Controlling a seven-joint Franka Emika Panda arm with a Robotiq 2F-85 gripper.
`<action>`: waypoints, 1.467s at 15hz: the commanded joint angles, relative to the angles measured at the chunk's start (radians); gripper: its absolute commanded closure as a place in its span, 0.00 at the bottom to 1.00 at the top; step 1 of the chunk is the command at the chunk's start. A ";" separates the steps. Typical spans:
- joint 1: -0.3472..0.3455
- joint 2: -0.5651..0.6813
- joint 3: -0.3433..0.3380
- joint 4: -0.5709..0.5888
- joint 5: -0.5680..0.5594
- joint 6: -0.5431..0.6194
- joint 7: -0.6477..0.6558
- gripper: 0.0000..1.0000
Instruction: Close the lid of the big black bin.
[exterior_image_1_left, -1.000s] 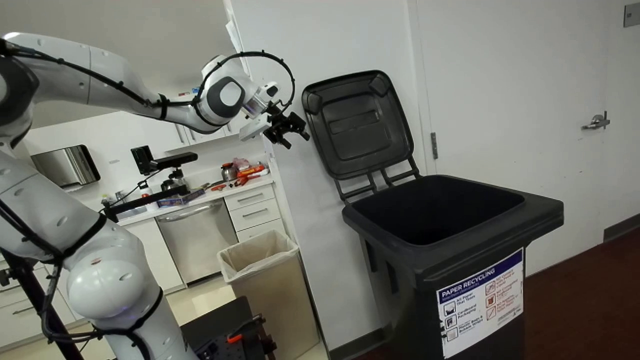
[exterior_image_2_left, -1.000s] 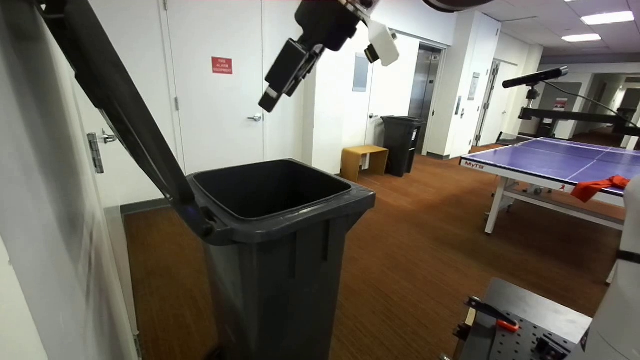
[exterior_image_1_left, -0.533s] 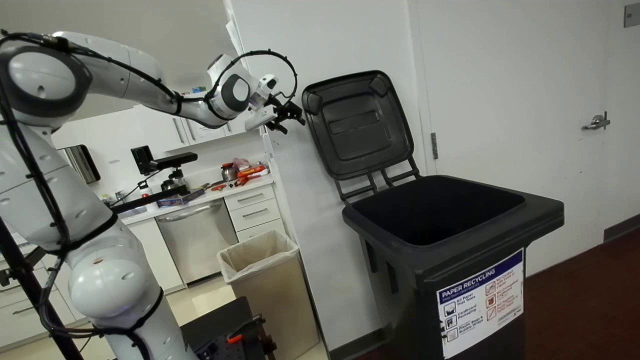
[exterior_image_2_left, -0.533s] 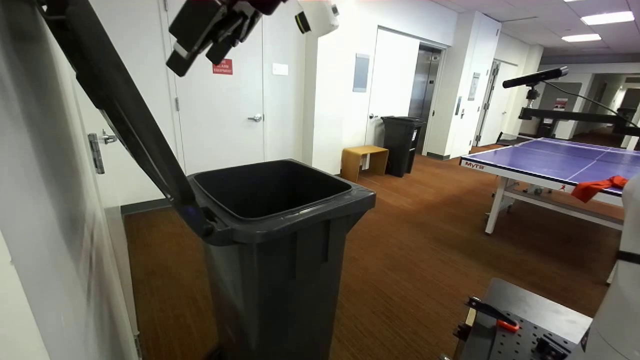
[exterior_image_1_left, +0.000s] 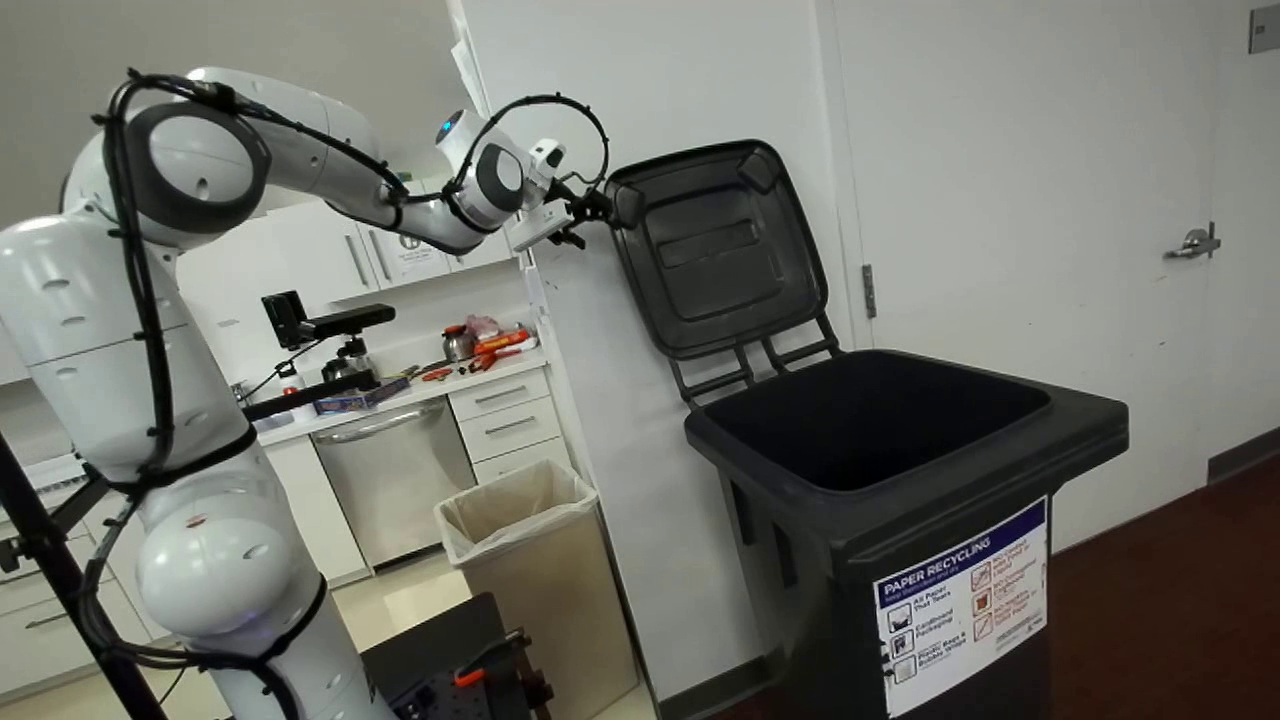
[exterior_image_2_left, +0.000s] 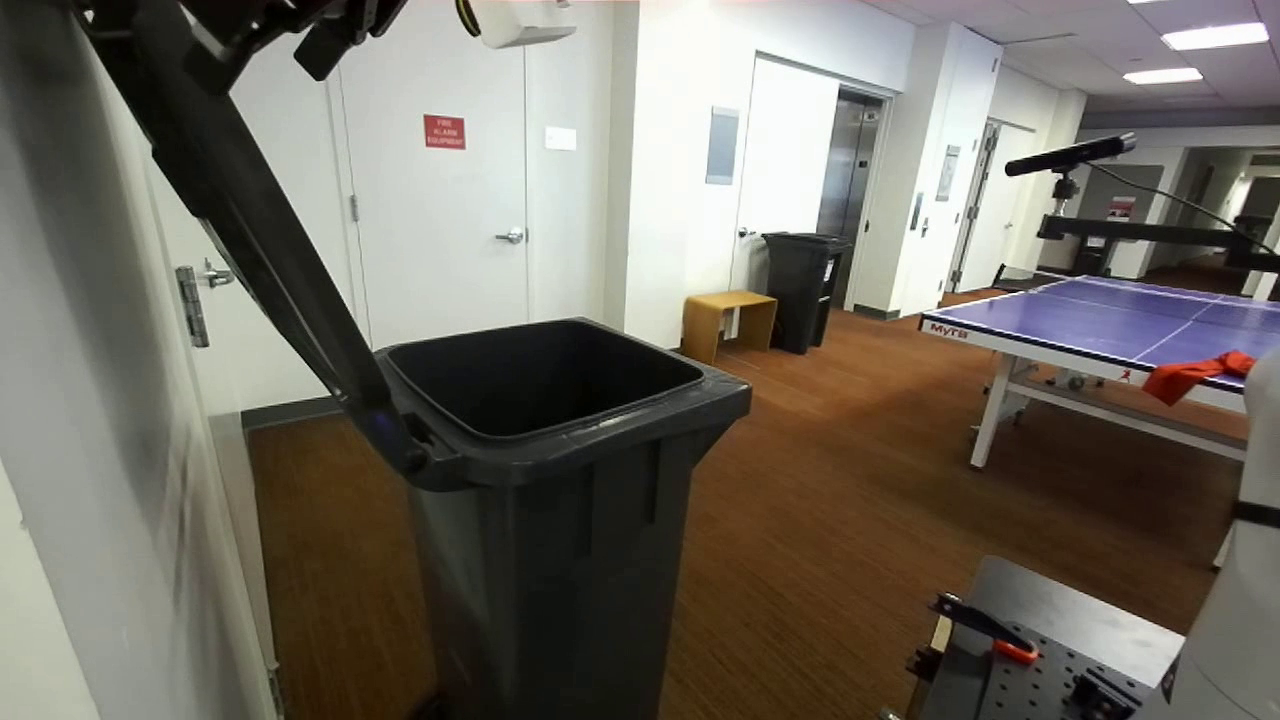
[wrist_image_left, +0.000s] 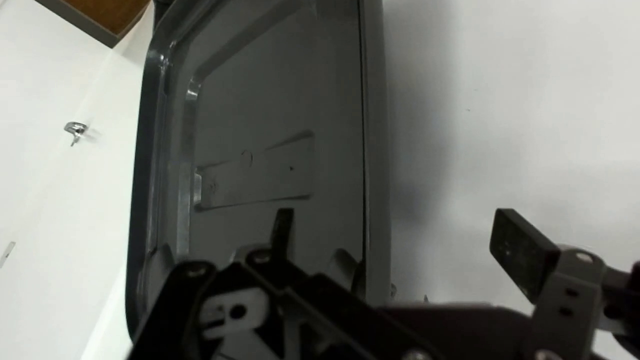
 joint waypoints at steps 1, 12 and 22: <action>0.006 0.088 0.010 0.089 -0.062 0.031 0.043 0.00; 0.036 0.192 -0.016 0.214 -0.364 0.053 0.292 0.39; 0.032 0.126 -0.030 0.169 -0.431 0.049 0.448 0.95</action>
